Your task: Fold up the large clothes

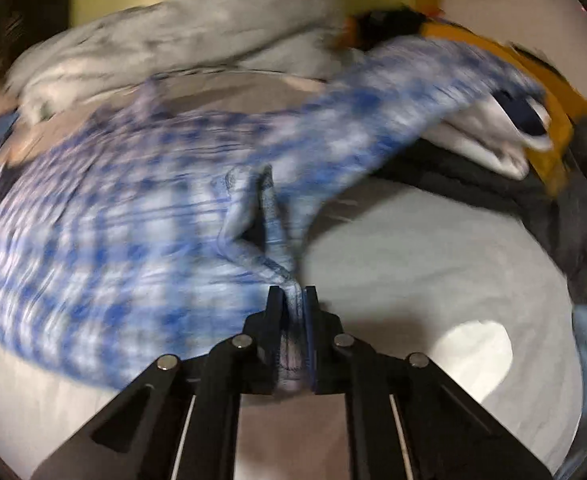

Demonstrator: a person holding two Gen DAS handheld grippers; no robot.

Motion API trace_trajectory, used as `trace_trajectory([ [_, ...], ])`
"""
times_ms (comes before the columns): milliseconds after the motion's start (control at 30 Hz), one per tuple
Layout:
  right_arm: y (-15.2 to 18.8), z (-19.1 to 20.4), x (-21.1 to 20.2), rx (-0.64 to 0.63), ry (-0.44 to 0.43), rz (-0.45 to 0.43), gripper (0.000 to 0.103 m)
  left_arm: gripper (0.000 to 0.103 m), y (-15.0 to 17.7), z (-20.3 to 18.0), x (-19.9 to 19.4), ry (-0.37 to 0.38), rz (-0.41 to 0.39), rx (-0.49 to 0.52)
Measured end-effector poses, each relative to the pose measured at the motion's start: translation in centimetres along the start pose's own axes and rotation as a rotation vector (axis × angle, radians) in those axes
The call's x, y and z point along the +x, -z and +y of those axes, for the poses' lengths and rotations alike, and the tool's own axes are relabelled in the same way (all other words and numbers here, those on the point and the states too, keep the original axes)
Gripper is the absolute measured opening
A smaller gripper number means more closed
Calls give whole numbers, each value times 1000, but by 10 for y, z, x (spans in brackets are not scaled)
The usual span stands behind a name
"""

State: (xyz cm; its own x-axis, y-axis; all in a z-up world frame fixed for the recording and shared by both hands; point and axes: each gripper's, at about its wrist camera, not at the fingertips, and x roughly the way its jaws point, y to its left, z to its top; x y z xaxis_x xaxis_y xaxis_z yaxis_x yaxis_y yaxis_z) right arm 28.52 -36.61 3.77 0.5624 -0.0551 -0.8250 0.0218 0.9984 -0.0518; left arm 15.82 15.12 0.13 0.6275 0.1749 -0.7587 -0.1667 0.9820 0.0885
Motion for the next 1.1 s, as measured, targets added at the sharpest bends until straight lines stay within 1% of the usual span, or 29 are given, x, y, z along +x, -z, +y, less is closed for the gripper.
trace_trajectory([
  [100, 0, -24, 1, 90, -38, 18, 6, 103, 0, -1, 0, 0, 1, 3],
  [167, 2, -32, -8, 130, -111, 9, 6, 103, -1, 0, -2, -1, -3, -3],
  [200, 4, -34, -15, 141, -162, -1, 6, 103, -1, 1, -3, 0, -4, -7],
  [267, 8, -33, -27, 147, -211, -11, 18, 103, -1, 4, -3, 0, -4, -18],
  [300, 10, -31, -31, 140, -224, -5, 31, 103, -1, 5, -3, 0, -3, -22],
  [333, 12, -28, -32, 128, -228, 19, 41, 103, -1, 6, -3, -2, -2, -24],
  [400, 18, -24, -27, 121, -227, 66, 41, 103, 0, 7, -2, -10, 3, -27],
  [467, 26, -27, -16, 147, -244, 115, 41, 103, 1, 8, 1, -13, 11, -27],
  [600, 26, -42, 5, 260, -361, 148, 41, 103, 1, 5, 3, 0, 19, -26],
  [633, 26, -44, 8, 279, -383, 153, 38, 103, 0, 4, 3, -1, 19, -22],
  [667, 27, -43, 11, 287, -398, 163, 32, 103, 1, 3, 4, -3, 18, -15],
  [700, 28, -43, 14, 299, -415, 180, 15, 103, 1, 1, 3, -6, 16, -7],
  [733, 29, -44, 14, 315, -413, 180, 6, 103, 2, 1, 3, -12, 14, 0],
  [800, 27, -46, 5, 326, -414, 159, 3, 103, 2, 1, 1, -22, 4, 6],
  [833, 25, -47, -4, 323, -406, 128, 3, 103, 1, 3, -1, -17, -2, -1],
  [933, 17, -47, -29, 300, -410, 55, 2, 103, 0, 13, -5, 42, -12, -62],
  [967, 16, -44, -33, 278, -385, 41, 2, 103, -1, 15, -6, 44, -17, -73],
  [1000, 15, -40, -34, 246, -331, 41, 2, 103, -1, 15, -6, 36, -22, -71],
  [1033, 17, -36, -29, 217, -255, 57, 2, 103, -1, 14, -6, 23, -25, -62],
  [1067, 18, -35, -24, 212, -222, 71, 2, 103, -1, 13, -6, 10, -26, -49],
  [1100, 20, -36, -17, 222, -208, 95, 2, 103, -1, 12, -5, 5, -24, -42],
])
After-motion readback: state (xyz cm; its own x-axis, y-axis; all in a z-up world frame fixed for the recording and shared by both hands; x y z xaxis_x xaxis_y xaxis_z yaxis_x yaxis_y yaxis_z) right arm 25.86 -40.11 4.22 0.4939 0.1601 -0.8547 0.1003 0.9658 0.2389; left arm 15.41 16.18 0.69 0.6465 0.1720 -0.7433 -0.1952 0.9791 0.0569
